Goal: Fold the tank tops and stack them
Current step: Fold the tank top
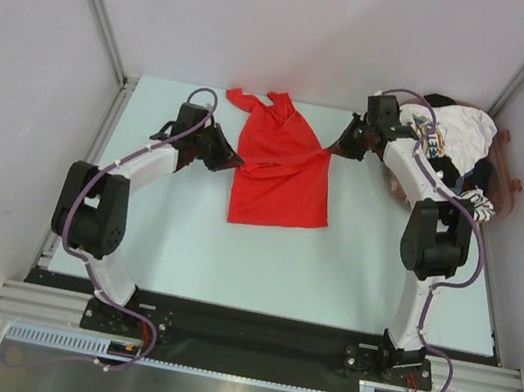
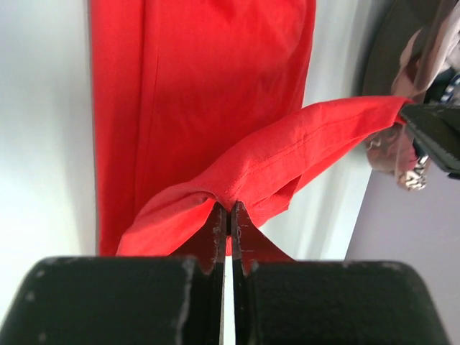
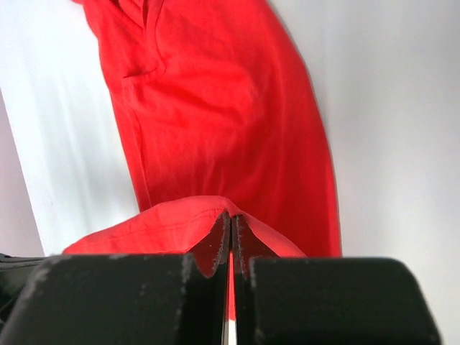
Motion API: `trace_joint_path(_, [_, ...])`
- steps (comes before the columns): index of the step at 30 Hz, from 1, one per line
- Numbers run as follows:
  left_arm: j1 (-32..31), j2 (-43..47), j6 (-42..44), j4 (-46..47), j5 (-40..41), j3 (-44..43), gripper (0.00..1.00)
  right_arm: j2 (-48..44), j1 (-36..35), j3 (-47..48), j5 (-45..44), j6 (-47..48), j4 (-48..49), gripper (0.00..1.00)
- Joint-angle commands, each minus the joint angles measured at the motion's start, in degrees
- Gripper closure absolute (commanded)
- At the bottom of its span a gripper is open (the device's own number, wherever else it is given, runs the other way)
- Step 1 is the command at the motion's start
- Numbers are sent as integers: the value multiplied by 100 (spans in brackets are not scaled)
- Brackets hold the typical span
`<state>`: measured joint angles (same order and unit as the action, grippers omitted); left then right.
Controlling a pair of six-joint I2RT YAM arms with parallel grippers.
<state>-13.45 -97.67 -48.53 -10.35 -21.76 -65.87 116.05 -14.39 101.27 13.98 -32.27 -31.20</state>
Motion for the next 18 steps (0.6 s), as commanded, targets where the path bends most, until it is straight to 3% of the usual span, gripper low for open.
trace_joint_path(1, [167, -252, -77, 288, -171, -461, 100, 294, 94, 480, 78, 81, -88, 100])
trace_joint_path(18, [361, -1254, 116, -11, -223, -1710, 100, 1130, 350, 1386, 351, 125, 123, 100])
